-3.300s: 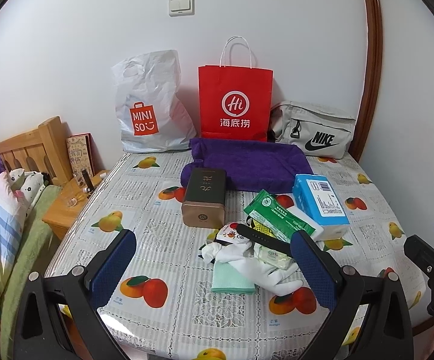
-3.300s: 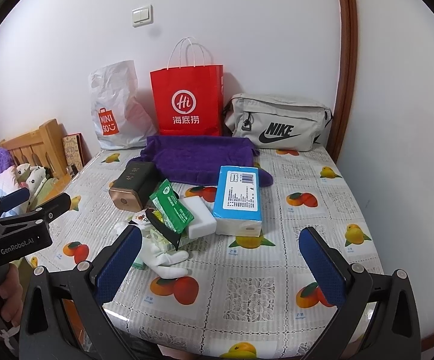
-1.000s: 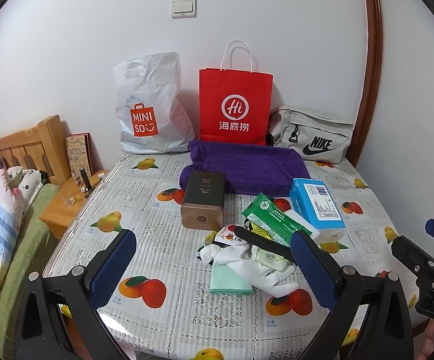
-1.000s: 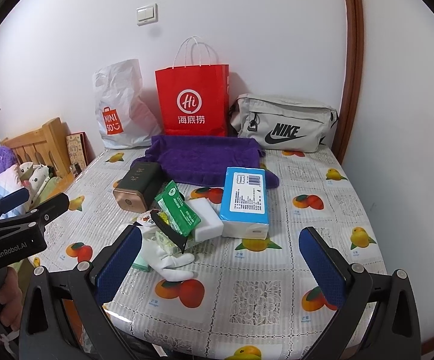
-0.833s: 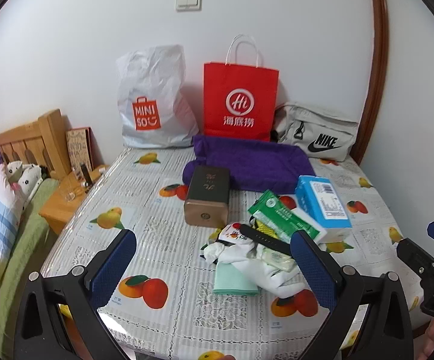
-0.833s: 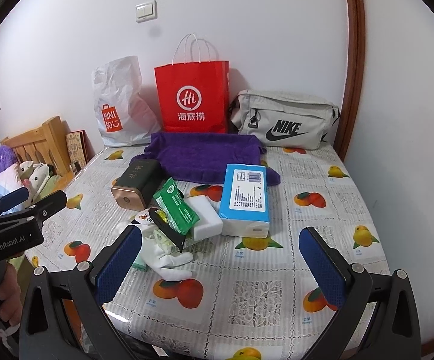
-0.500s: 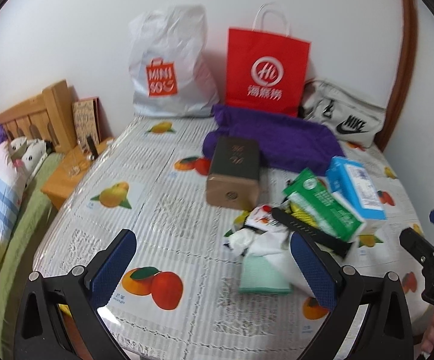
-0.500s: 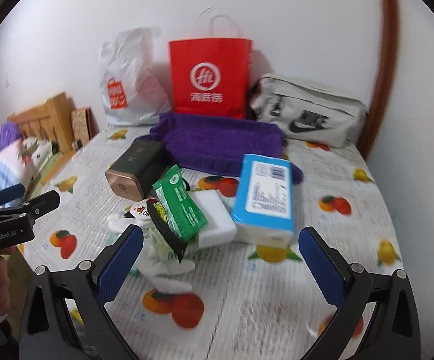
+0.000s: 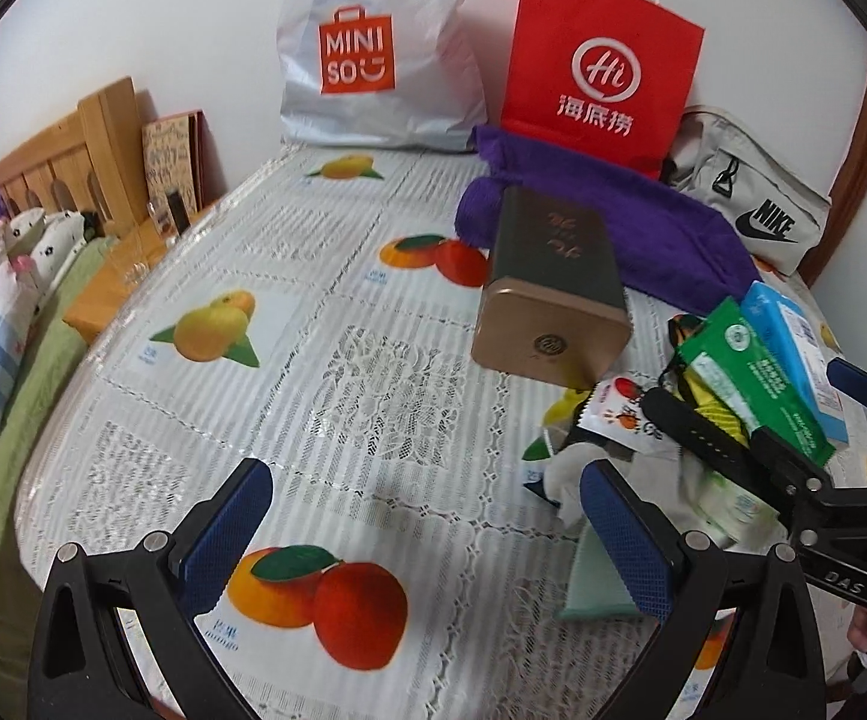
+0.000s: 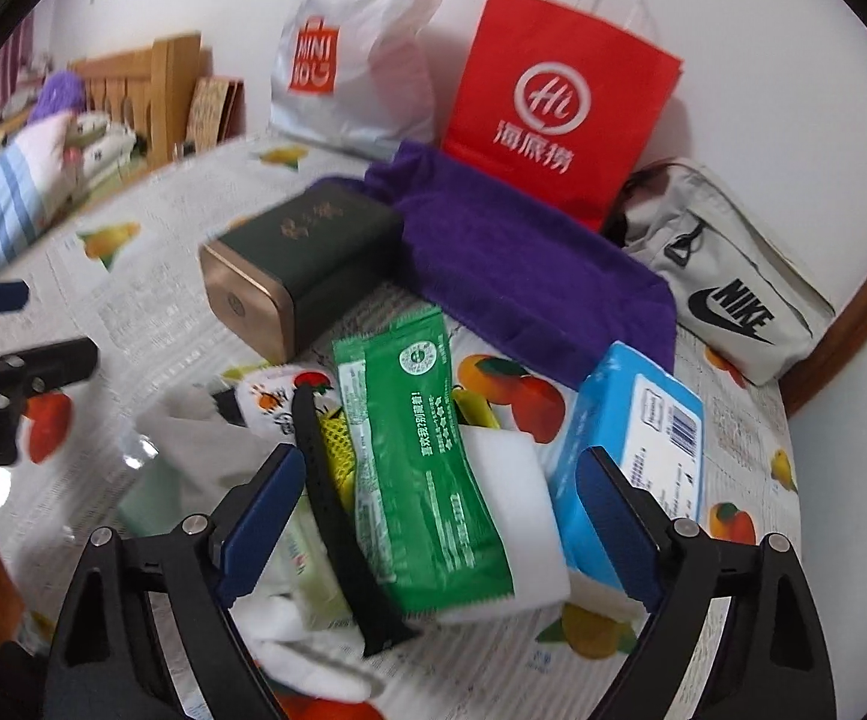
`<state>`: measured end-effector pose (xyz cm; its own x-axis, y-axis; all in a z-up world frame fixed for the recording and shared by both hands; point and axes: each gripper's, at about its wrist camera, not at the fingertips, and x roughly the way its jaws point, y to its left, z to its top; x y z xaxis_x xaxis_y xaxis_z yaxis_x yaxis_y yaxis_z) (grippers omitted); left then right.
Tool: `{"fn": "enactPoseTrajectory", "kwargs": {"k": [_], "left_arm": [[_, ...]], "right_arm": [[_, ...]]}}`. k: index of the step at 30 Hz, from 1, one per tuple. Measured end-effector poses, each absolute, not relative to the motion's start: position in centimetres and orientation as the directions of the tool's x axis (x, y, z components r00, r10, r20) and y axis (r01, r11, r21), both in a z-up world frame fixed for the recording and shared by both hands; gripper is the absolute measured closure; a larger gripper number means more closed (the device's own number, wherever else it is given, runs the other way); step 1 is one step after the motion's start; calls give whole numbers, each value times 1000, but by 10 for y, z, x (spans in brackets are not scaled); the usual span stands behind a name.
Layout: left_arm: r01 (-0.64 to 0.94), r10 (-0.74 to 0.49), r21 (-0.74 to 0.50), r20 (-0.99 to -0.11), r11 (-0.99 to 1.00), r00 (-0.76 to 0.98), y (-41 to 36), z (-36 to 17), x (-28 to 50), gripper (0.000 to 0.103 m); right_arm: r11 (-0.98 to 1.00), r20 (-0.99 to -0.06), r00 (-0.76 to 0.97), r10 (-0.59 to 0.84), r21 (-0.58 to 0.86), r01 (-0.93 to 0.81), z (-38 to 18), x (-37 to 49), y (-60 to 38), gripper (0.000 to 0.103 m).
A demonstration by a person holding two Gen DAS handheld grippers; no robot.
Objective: Organize soft objects
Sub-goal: 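Reach the right tool to the green wet-wipes packet and close on it, then lift the green packet with the right tool while the left tool grasps a white cloth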
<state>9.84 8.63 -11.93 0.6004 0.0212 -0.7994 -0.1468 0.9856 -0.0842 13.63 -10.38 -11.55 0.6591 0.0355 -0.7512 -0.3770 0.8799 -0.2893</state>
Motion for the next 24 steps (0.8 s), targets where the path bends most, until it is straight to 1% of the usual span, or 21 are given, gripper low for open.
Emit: {"fn": "enactPoseTrajectory", "kwargs": {"k": [1, 3, 5, 6, 7, 8, 10, 12, 14, 16, 17, 18, 24], "left_arm": [[-144, 12, -92, -803, 985, 596, 88, -123, 101, 0], [-144, -1, -105, -813, 984, 582, 90, -130, 106, 0], [-142, -15, -118, -818, 983, 574, 93, -135, 109, 0], [-143, -16, -118, -821, 983, 571, 94, -137, 110, 0], [-146, -14, -117, -824, 982, 567, 95, -139, 111, 0], [-150, -13, -117, -827, 982, 562, 96, -141, 112, 0], [-153, -16, -122, -829, 981, 559, 98, -143, 113, 0], [-157, -20, -129, -832, 979, 555, 99, -146, 113, 0], [-157, -24, -132, -834, 979, 551, 99, -148, 114, 0], [-154, -24, -130, -835, 980, 550, 97, -148, 114, 0], [-152, -25, -130, -834, 980, 551, 96, -147, 114, 0], [-148, -29, -132, -834, 980, 551, 95, -147, 113, 0], [-119, -34, -121, -827, 985, 561, 86, -141, 109, 0]], "right_arm": [[869, -755, 656, 18, -312, -384, -120, 139, -101, 19], [867, -771, 636, 15, -306, -392, -126, 145, -99, 27], [873, -785, 619, 21, -288, -394, -130, 152, -100, 29], [876, -790, 613, 27, -277, -395, -131, 154, -101, 35], [879, -794, 606, 41, -260, -400, -131, 156, -102, 44], [881, -793, 608, 47, -254, -399, -130, 156, -102, 47], [882, -782, 622, 45, -261, -392, -127, 155, -104, 72], [901, -791, 605, 94, -190, -389, -121, 158, -112, 74], [917, -792, 591, 155, -106, -384, -116, 160, -121, 82], [922, -785, 587, 196, -55, -382, -111, 158, -127, 92], [925, -781, 589, 207, -40, -378, -109, 156, -130, 92], [929, -775, 593, 218, -22, -370, -107, 155, -133, 95], [935, -751, 609, 254, 29, -355, -101, 141, -145, 96]]}}
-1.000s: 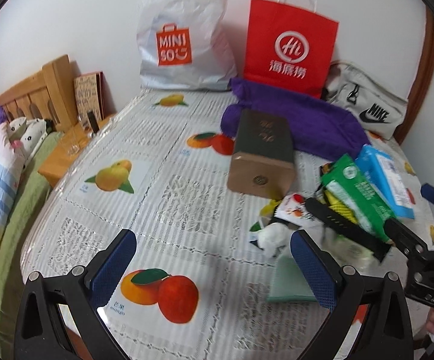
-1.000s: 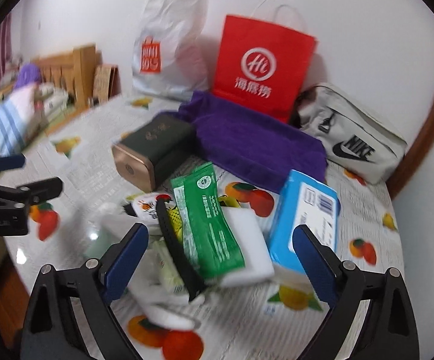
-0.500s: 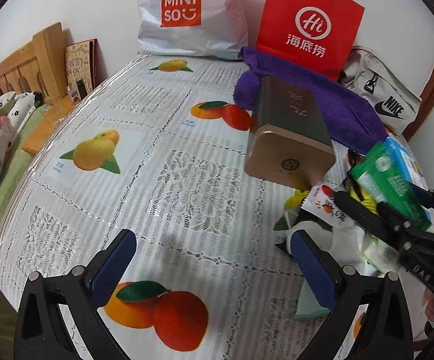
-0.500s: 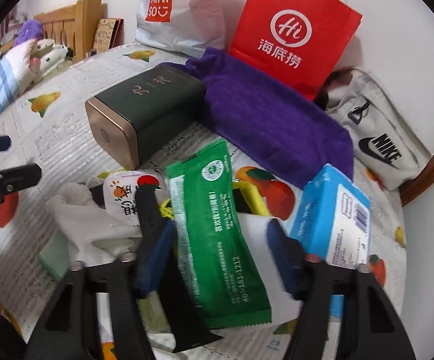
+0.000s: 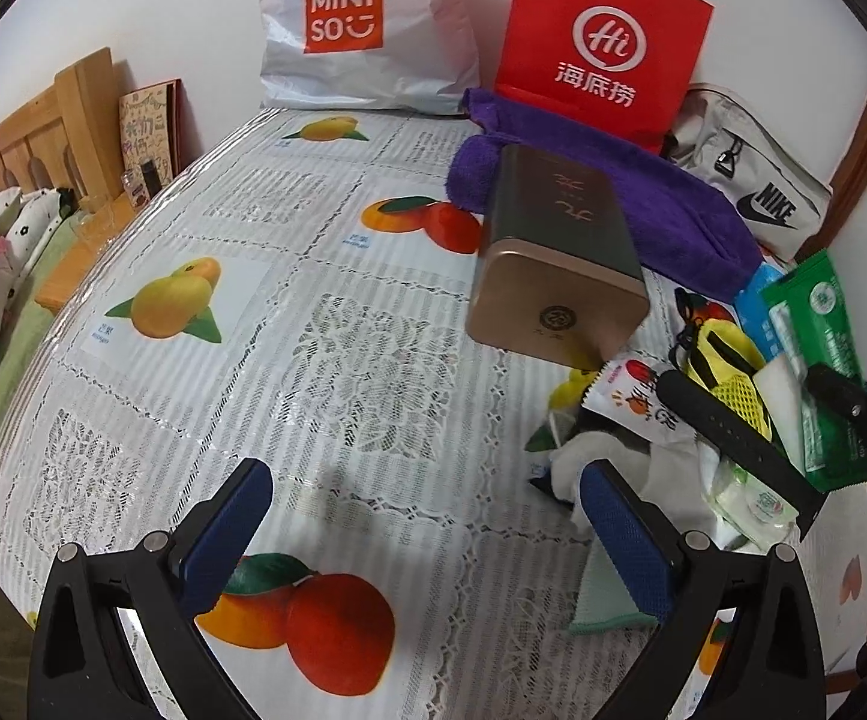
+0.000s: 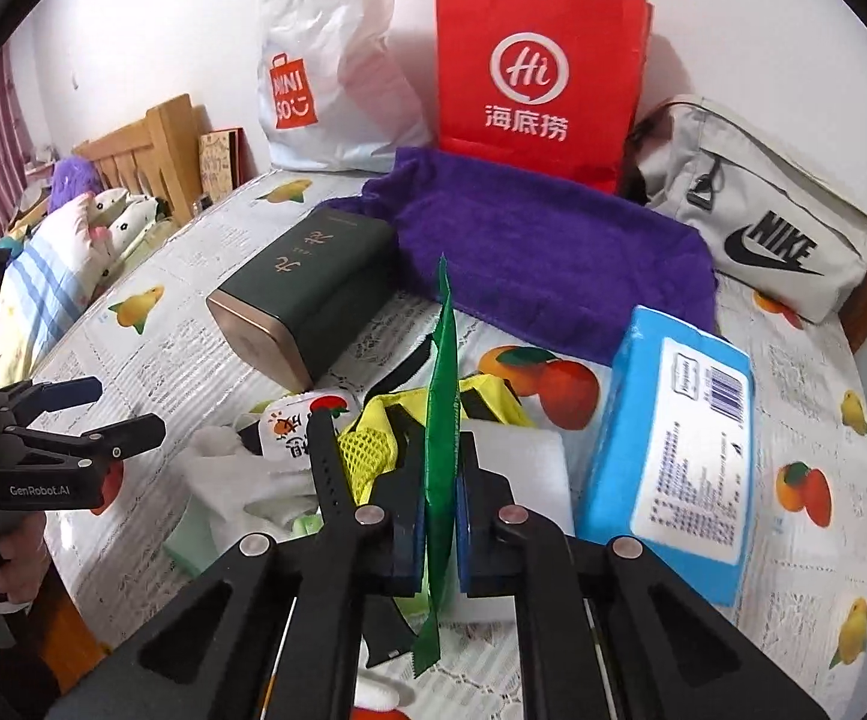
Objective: Organize soft objects
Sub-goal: 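Lift the green packet with the right tool while the left tool grasps a white cloth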
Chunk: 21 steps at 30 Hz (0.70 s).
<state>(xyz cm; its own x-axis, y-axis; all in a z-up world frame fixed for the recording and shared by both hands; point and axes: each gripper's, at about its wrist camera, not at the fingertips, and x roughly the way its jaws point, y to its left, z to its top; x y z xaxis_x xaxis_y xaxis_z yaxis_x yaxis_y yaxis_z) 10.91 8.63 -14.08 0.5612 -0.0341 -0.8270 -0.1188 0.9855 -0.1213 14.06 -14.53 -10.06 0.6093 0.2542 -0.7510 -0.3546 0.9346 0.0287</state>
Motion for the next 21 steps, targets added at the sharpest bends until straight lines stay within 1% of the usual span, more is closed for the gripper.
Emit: {"fn": "enactPoseTrajectory", "kwargs": {"k": [4, 7, 9, 10, 11, 12, 15, 19, 21], "left_arm": [[-96, -42, -117, -821, 988, 569, 83, -139, 104, 1], [-71, -62, -125, -815, 990, 577, 79, -139, 103, 7], [-51, -88, -145, -809, 988, 581, 75, -139, 105, 7], [-45, -92, -145, -809, 988, 581, 73, -140, 107, 10], [-35, -92, -138, -809, 990, 581, 69, -141, 110, 15], [-26, -92, -132, -806, 991, 584, 66, -142, 112, 17], [-5, -95, -122, -805, 993, 585, 60, -146, 121, 19], [55, -200, -204, -812, 977, 548, 53, -159, 131, 31], [65, -199, -196, -811, 978, 550, 49, -163, 130, 33]], "right_arm": [[934, -714, 634, 296, 78, -349, -84, 124, -158, 96], [938, -689, 659, 303, 94, -333, -78, 110, -172, 96], [943, -682, 668, 298, 105, -314, -76, 103, -181, 96], [947, -681, 672, 290, 105, -303, -76, 99, -187, 96], [950, -680, 676, 284, 104, -294, -76, 95, -191, 96], [954, -678, 681, 276, 103, -283, -76, 90, -197, 96], [964, -695, 677, 243, 97, -246, -83, 79, -215, 96], [976, -729, 653, 205, 102, -193, -101, 66, -237, 96], [982, -752, 635, 180, 96, -164, -114, 61, -244, 96]]}}
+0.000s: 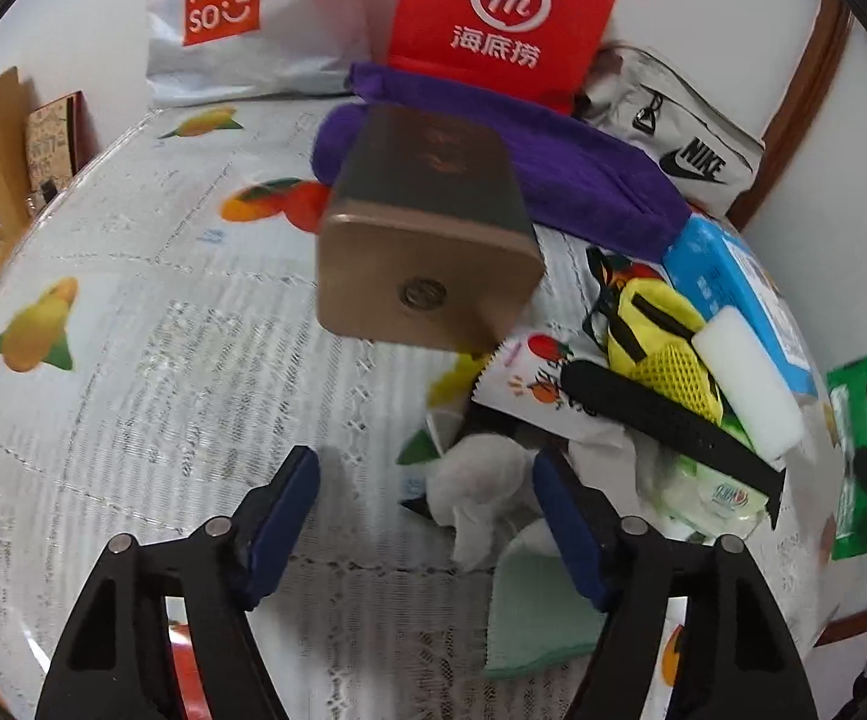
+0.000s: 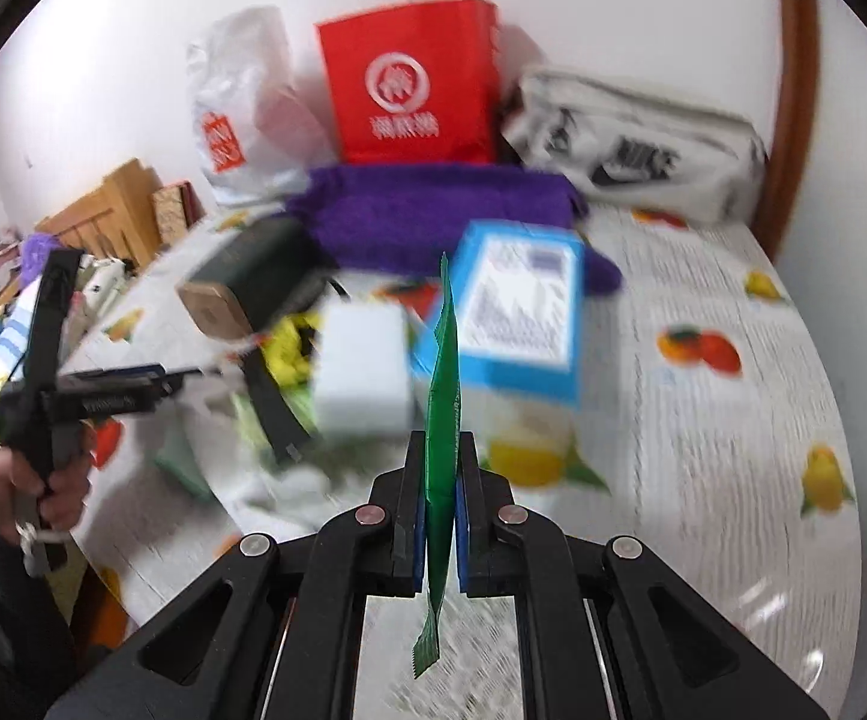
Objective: Organize soft objects
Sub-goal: 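Lift the green packet with the right tool while the left tool grasps a white cloth, then carry the green packet and white cloth over the purple towel with both tools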
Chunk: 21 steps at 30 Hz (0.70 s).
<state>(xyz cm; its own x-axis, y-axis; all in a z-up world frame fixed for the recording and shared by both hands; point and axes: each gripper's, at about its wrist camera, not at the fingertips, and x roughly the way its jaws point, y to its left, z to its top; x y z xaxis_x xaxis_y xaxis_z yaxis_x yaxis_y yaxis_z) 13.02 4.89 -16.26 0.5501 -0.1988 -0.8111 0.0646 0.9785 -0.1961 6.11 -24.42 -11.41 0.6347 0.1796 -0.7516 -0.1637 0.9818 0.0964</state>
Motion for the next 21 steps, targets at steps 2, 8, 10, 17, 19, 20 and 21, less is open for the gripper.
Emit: {"fn": "enactPoseTrajectory", "kwargs": {"k": [2, 8, 10, 17, 19, 20, 21], "left_arm": [[92, -194, -172, -805, 981, 561, 44, -162, 127, 54], [128, -221, -180, -796, 975, 563, 35, -161, 124, 77], [116, -209, -174, -793, 978, 572, 38, -158, 122, 78], [41, -130, -132, -779, 990, 614, 63, -141, 112, 78], [29, -121, -130, -777, 991, 618, 69, -136, 109, 78], [20, -111, -125, -774, 992, 624, 73, -133, 107, 78], [17, -108, -125, -771, 992, 627, 74, -130, 105, 78]], "right_arm": [[984, -779, 603, 172, 103, -148, -129, 58, -250, 95], [981, -813, 548, 195, 152, -124, -162, 55, -260, 95], [980, -810, 552, 200, 158, -123, -164, 54, -259, 95], [976, -799, 561, 218, 187, -114, -165, 52, -259, 96], [975, -792, 569, 222, 190, -116, -160, 51, -259, 96], [975, -791, 571, 221, 190, -115, -158, 51, -258, 96], [975, -788, 575, 221, 191, -113, -156, 51, -258, 96]]}}
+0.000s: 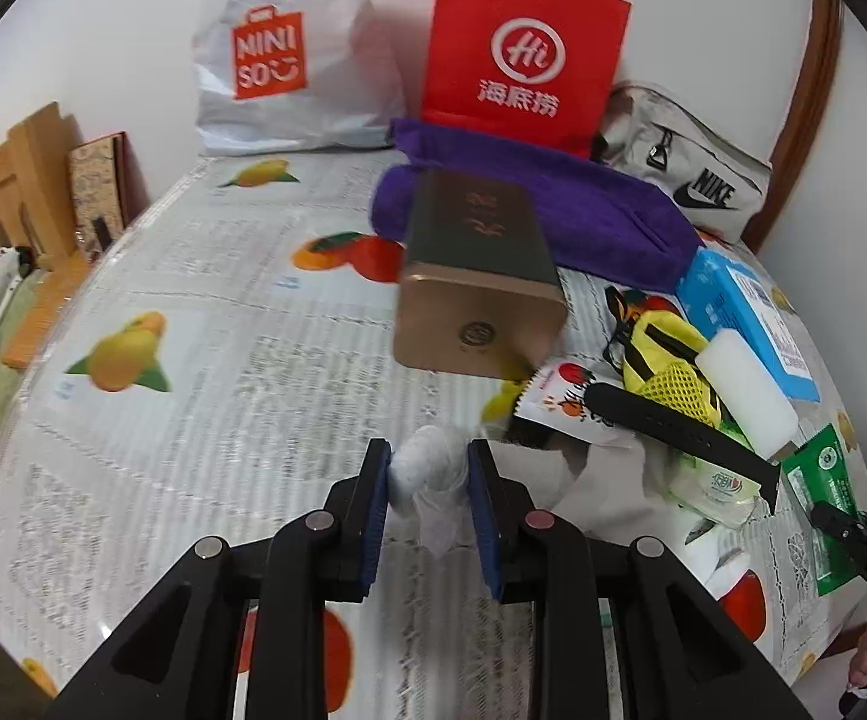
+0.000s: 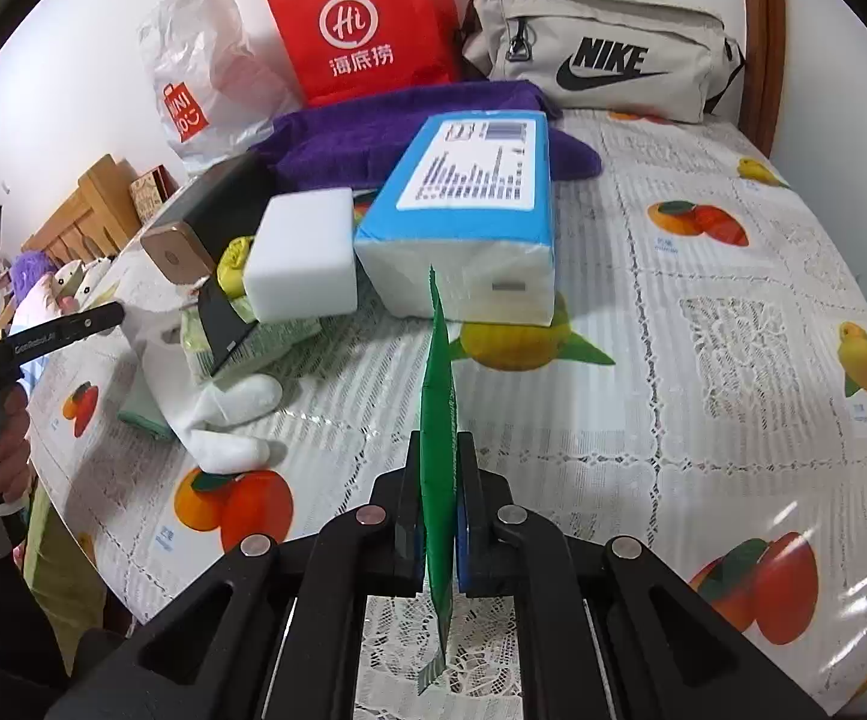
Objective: Organize soft objects
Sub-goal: 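Carry the green packet and white cloth over the purple towel with both tools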
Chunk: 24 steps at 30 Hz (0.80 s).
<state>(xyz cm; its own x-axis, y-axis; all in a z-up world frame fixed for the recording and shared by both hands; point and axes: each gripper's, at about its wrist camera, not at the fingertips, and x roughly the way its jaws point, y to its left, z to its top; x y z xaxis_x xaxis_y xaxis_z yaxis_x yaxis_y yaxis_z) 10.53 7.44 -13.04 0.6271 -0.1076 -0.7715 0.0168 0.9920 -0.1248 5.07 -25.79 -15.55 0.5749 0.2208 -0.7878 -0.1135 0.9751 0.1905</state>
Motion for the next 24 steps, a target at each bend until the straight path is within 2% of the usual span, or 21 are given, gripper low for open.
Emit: {"fn": "enactPoseTrajectory", "kwargs": {"k": [24], "left_arm": [[-1, -115, -158, -723, 987, 682, 81, -68, 116, 78]], "right_arm": [[982, -699, 690, 190, 151, -117, -73, 58, -262, 96]]}}
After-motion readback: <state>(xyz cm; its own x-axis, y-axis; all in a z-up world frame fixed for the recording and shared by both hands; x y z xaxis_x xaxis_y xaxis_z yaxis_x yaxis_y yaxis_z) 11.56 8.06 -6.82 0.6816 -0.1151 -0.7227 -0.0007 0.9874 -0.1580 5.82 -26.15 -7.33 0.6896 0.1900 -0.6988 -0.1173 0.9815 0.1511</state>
